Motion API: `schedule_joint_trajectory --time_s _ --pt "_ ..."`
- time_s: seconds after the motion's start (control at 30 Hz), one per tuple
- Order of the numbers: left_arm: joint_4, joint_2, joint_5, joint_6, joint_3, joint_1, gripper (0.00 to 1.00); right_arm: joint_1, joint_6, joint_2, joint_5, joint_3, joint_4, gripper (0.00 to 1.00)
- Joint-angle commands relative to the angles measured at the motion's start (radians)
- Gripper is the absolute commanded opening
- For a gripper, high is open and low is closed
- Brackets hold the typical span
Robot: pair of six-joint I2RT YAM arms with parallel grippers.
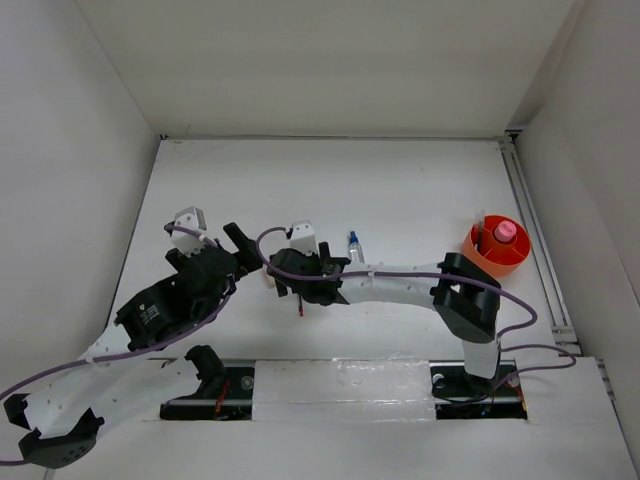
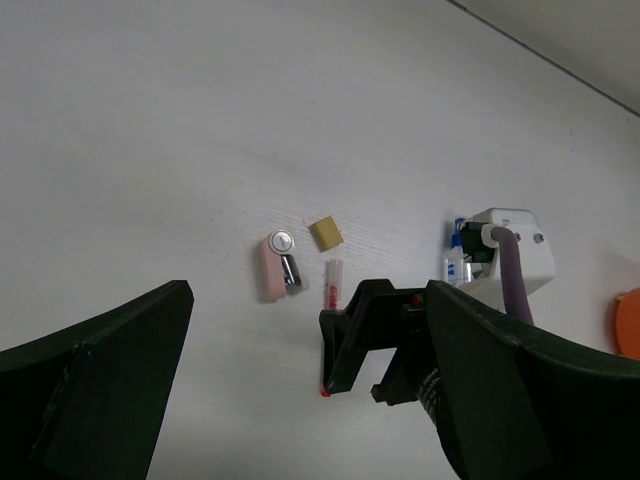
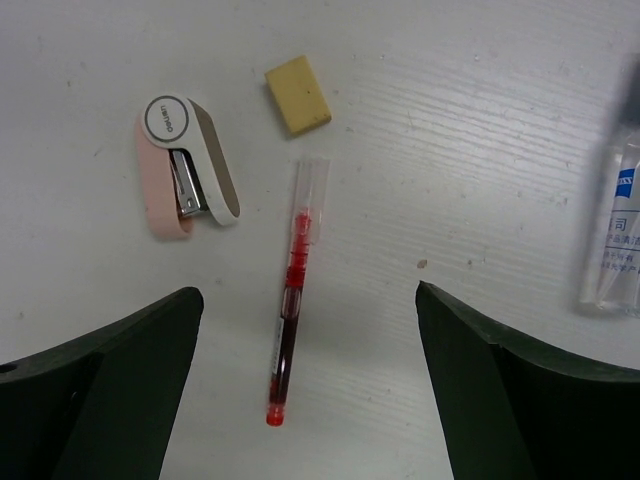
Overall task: Sort the stationery into containers
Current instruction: Pick up the pen from the center of the board.
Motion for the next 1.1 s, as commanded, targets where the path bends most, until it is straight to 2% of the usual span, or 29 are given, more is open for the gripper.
schedule_joint_trajectory --time_s 0.0,0.33,0.7,0.9,1.0,1.03,1.07 --pt "0.030 -0.014 -0.005 -0.005 0.021 -0.002 1.00 -0.024 -0.014 -0.041 -0.024 -0.005 0.076 0.92" --pt "-0.049 -0.023 -0.072 -0.119 0.039 -0.002 1.00 -0.069 -0.054 0.009 -0.120 -0.071 0.173 0.84" --pt "-0.073 -0.074 -0.083 -0.140 0.039 -0.002 1.00 -0.078 -0.045 0.071 -0.173 -0.071 0.196 0.72" --pt "-0.073 -0.099 -0.083 -0.140 0.039 -0.002 1.00 -0.078 -0.015 0.104 -0.173 -0.051 0.151 0.71" --pt "-0.064 -0.099 -0.083 -0.140 0.039 -0.002 1.00 -0.078 -0.006 0.135 -0.153 -0.024 0.108 0.60" --pt "-0.064 -0.099 -0.083 -0.140 0.039 -0.002 1.00 -0.078 0.003 0.146 -0.141 -0.015 0.097 0.54" --pt "-0.064 -0.099 -0.083 -0.140 0.039 -0.002 1.00 -0.078 0.003 0.146 -0.141 -0.015 0.097 0.52"
